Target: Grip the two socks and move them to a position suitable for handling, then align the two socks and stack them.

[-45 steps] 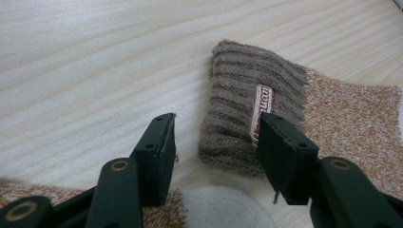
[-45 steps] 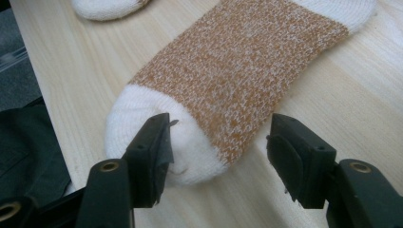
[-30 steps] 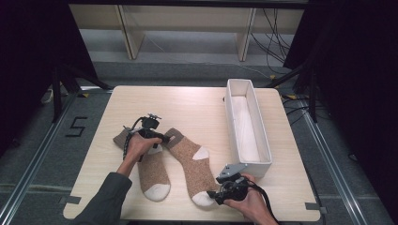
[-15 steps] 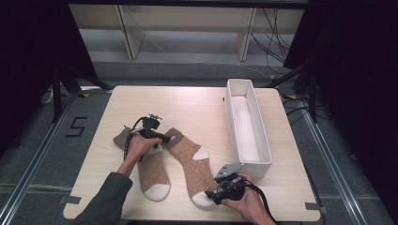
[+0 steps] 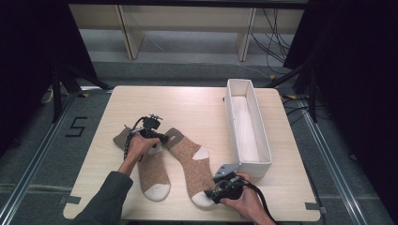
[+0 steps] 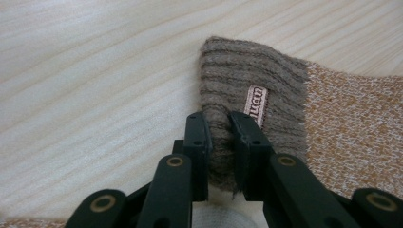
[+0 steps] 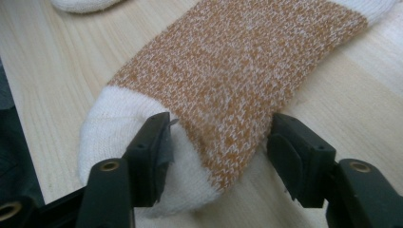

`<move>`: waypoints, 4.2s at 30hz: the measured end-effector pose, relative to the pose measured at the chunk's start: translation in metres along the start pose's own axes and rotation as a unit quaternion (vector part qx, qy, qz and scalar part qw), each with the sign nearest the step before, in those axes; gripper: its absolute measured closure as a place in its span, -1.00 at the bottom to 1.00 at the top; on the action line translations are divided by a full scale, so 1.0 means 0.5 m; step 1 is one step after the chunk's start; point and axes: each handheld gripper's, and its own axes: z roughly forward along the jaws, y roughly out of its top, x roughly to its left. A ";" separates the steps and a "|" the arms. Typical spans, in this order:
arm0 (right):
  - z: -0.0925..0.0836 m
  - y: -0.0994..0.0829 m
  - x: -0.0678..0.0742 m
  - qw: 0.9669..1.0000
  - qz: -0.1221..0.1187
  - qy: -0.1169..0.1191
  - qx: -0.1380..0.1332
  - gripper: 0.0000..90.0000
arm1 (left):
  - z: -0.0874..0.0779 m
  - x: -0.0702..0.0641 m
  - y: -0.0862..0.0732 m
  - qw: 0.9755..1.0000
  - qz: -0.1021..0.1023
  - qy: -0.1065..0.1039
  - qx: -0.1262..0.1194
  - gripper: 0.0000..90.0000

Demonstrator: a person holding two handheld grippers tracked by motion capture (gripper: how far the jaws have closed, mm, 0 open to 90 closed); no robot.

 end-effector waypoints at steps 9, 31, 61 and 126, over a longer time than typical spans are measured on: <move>-0.003 -0.001 0.001 0.999 -0.019 0.010 -0.029 0.75 | -0.007 -0.001 0.004 1.000 0.012 0.004 -0.011 0.80; -0.023 0.102 0.035 0.995 -0.048 0.031 -0.077 0.83 | -0.154 0.053 0.042 0.997 0.004 0.039 -0.072 0.81; 0.143 0.204 0.134 0.991 -0.099 0.079 -0.040 0.68 | -0.196 0.219 -0.100 0.994 -0.063 0.084 -0.031 0.77; -0.005 0.018 0.022 0.999 -0.044 0.011 0.011 0.56 | -0.077 0.024 -0.051 1.000 0.019 0.020 0.002 0.68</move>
